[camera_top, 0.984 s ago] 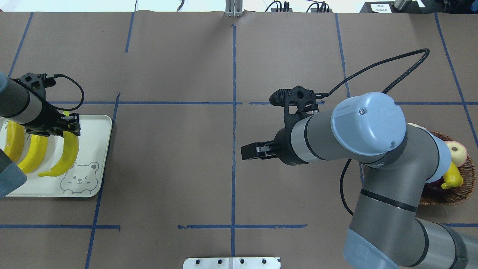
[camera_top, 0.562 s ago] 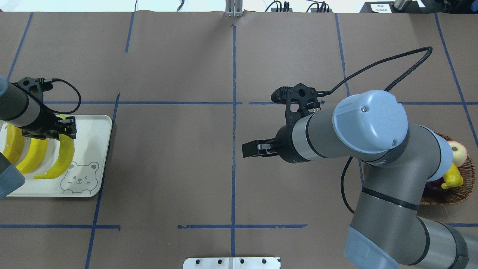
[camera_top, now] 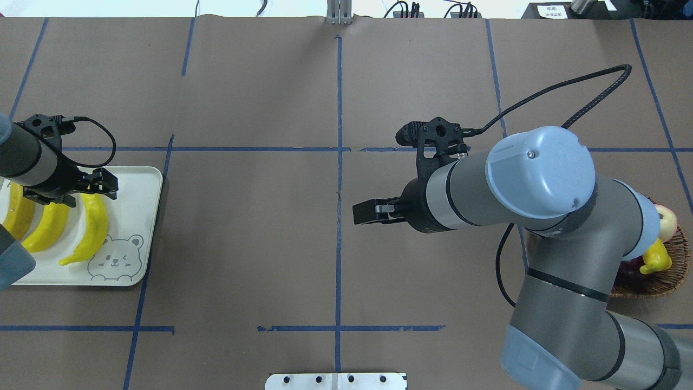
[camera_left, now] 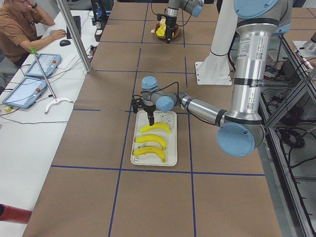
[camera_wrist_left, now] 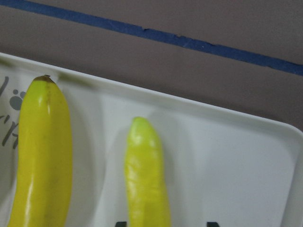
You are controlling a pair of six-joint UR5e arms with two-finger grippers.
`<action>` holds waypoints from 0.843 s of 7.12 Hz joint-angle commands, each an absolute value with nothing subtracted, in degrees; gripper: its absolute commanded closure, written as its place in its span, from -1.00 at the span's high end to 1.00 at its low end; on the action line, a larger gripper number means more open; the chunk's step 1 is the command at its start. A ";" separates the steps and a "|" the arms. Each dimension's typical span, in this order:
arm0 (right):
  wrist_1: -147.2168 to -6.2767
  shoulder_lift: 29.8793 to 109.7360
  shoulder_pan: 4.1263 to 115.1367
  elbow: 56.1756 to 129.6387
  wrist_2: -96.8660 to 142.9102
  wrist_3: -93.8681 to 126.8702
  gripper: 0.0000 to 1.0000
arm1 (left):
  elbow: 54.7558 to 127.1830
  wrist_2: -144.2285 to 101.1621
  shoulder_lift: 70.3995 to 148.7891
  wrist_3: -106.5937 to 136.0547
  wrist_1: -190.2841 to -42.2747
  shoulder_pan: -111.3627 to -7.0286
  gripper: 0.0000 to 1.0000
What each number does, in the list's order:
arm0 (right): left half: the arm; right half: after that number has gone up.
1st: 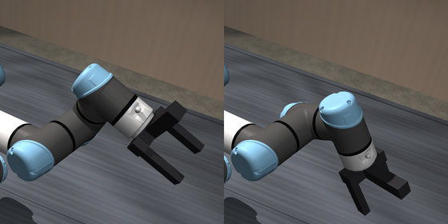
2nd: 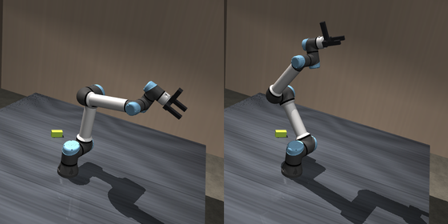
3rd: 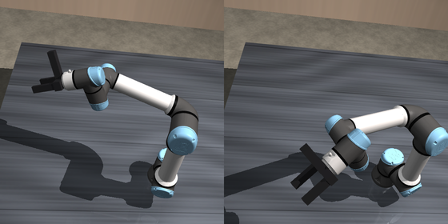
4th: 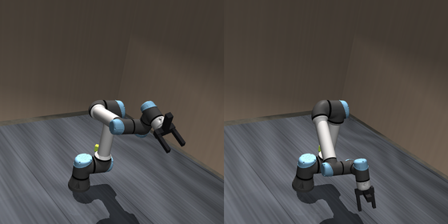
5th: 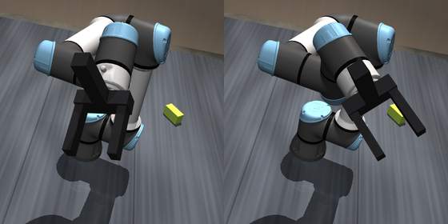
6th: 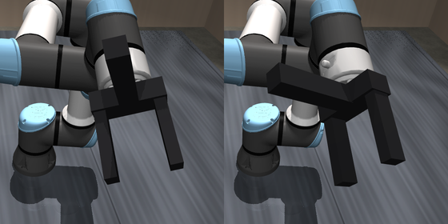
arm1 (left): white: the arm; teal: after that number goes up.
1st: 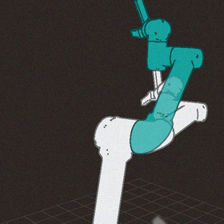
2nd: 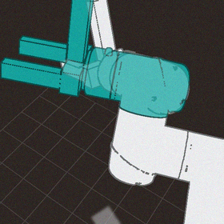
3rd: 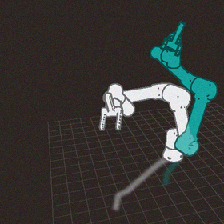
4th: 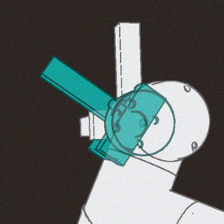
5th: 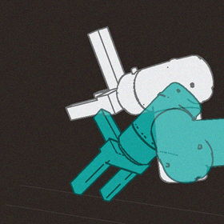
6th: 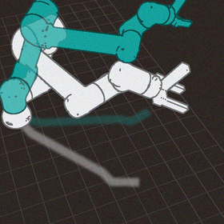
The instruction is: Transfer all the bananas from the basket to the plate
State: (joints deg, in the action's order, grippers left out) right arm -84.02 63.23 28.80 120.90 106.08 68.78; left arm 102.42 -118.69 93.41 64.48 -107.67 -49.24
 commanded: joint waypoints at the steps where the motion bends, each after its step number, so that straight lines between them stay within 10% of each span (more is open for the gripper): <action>1: -87.24 67.03 33.98 122.77 111.75 68.03 1.00 | 105.97 -119.27 94.22 64.60 -107.40 -49.66 0.99; 6: -88.51 88.04 56.81 125.10 136.59 49.13 1.00 | 110.48 -119.27 95.80 66.61 -106.61 -49.66 0.99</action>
State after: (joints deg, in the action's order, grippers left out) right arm -88.47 84.21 50.34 127.18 127.60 51.58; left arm 110.32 -119.30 95.44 65.77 -106.77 -49.59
